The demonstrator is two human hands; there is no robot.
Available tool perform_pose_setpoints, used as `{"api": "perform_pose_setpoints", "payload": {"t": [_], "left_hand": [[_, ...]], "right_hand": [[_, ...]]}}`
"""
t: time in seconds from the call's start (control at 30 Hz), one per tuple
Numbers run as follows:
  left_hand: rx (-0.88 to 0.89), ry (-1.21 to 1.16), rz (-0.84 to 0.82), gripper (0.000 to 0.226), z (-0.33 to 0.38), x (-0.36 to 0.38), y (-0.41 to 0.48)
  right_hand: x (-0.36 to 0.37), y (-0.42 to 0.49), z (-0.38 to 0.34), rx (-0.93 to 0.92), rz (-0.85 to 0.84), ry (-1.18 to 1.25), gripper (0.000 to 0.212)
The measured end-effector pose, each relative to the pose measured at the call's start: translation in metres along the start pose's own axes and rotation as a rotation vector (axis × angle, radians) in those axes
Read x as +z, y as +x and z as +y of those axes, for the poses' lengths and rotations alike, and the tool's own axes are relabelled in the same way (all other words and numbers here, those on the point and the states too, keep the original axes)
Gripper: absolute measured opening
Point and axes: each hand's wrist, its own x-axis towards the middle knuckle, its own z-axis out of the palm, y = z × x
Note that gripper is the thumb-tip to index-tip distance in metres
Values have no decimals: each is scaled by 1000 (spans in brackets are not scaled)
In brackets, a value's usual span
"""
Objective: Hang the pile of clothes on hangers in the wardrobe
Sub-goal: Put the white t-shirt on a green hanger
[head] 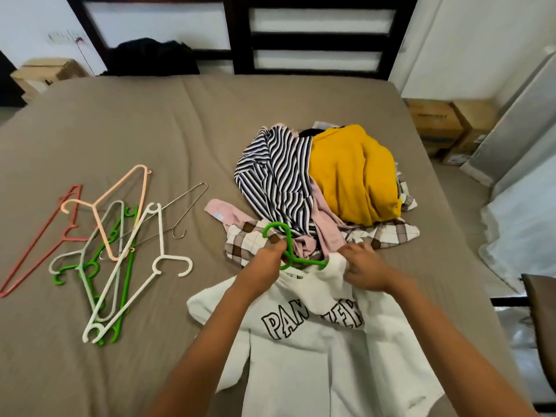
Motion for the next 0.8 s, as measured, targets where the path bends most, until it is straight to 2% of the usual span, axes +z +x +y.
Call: {"api": "perform_pose_setpoints", "payload": {"t": [0.03,0.1,0.2,0.27,0.33,0.43,0.53,0.57,0.67,0.8], "left_hand": [[17,-22,30,26,7,-9,0],[61,-49,65,18,24,-27,0],[165,-151,109,10,52,-68,-5],[160,-143,106,21,72,-105,-11],[151,-26,78,18,92,-139,-17],[200,44,150,47,136,-179,-28],[304,-3,339,65,186,-217,-37],[329,-10,391,60,204,-232,-42],[397,63,521,29,251,-276,-55],[507,100,592,24,306,-320,-77]], "right_hand": [[-3,-4,4,-27,21,-84,41],[-20,-19,5,-116,118,-110,30],[-65,-56,-13,-190,435,-96,28],[-97,-82,-24,-190,552,-61,29],[-127,-110,-33,-171,594,-44,33],[-173,-149,-49,-151,708,-67,46],[-235,-193,-75,-189,716,29,19],[-258,-208,-83,-237,713,75,24],[-315,-248,-107,-317,766,156,34],[-358,-281,-139,-356,1065,242,30]]}}
